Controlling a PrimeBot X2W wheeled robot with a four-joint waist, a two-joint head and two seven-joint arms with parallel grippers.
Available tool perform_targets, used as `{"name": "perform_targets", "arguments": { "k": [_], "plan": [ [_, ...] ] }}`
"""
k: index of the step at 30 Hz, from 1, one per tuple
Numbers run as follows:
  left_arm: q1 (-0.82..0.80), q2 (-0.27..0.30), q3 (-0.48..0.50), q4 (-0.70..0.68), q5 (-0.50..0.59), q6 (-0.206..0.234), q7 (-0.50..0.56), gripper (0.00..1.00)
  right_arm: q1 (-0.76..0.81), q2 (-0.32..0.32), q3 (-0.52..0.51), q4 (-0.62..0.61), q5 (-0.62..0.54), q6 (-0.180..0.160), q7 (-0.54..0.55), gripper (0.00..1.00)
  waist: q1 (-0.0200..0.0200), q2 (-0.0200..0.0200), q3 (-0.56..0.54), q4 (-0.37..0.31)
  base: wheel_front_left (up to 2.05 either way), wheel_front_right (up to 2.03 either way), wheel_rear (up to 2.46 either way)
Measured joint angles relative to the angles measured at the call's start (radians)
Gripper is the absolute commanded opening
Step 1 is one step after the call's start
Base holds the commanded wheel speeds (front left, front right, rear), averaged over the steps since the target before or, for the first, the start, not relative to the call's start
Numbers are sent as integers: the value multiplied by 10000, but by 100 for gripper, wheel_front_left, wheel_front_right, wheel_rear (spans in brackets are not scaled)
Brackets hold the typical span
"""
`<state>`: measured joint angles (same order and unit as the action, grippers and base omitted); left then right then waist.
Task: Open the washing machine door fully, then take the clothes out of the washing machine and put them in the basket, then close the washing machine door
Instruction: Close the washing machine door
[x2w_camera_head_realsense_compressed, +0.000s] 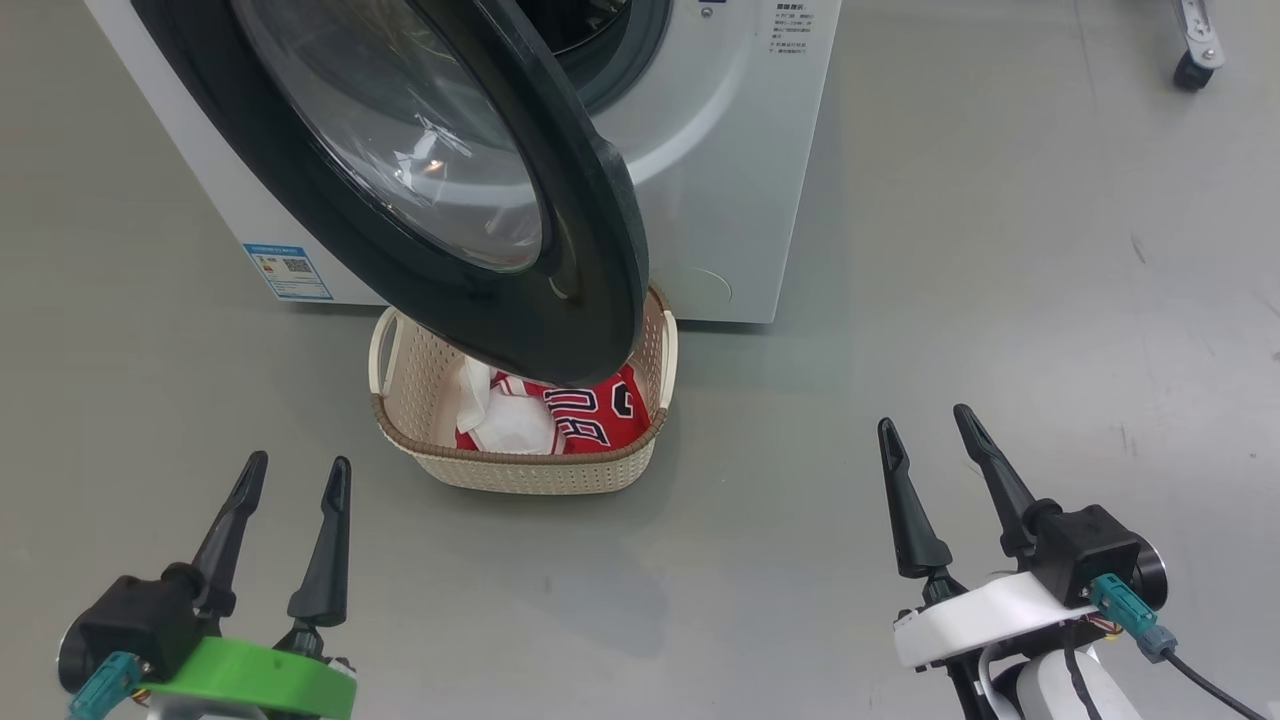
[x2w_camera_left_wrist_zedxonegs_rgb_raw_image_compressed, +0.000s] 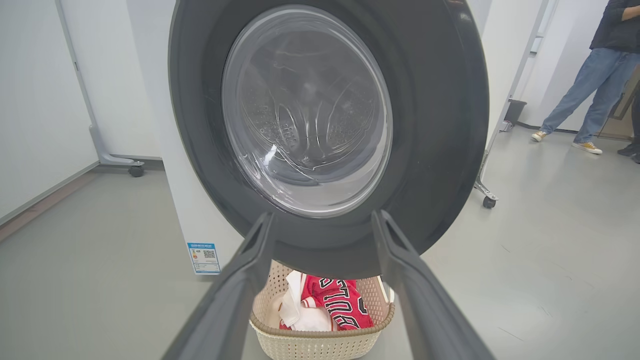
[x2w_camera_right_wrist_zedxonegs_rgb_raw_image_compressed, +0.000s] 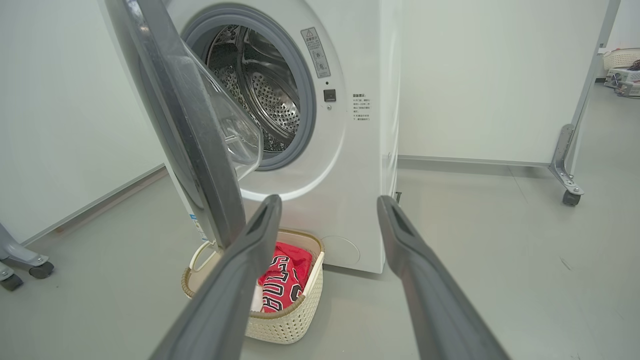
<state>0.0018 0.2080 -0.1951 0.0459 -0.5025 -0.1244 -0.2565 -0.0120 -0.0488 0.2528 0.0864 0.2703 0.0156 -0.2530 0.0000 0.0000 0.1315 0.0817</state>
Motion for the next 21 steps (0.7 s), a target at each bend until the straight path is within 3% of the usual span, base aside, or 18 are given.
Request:
{"name": "perform_targets", "arguments": {
  "k": [7, 8, 9, 17, 21],
  "plan": [
    [0, -10, 0, 4, 0, 0, 0, 100, 0, 0, 2, 4, 0, 0, 0, 97, 0, 0, 8, 12, 0, 0, 0],
    [0, -10, -4, 6, 2, 0, 0, 100, 0, 0, 23, 19, -2, 4, 0, 25, 0, 0, 9, 14, 0, 0, 0],
    [0, -10, -12, 8, 2, 0, 0, 100, 0, 0, 50, 40, -17, 4, -2, 0, 0, 0, 10, 16, 0, 0, 0],
    [-5, -8, -104, -67, 2, 0, 0, 100, -29, -2, 104, -146, -228, 15, -2, 0, 0, 0, 143, 51, 0, 0, 0],
    [-38, -4, -184, -171, 2, 0, 0, 100, -297, -6, 483, -178, -591, 261, -2, 0, 0, 0, 346, 103, 0, 0, 0]
  ]
}}
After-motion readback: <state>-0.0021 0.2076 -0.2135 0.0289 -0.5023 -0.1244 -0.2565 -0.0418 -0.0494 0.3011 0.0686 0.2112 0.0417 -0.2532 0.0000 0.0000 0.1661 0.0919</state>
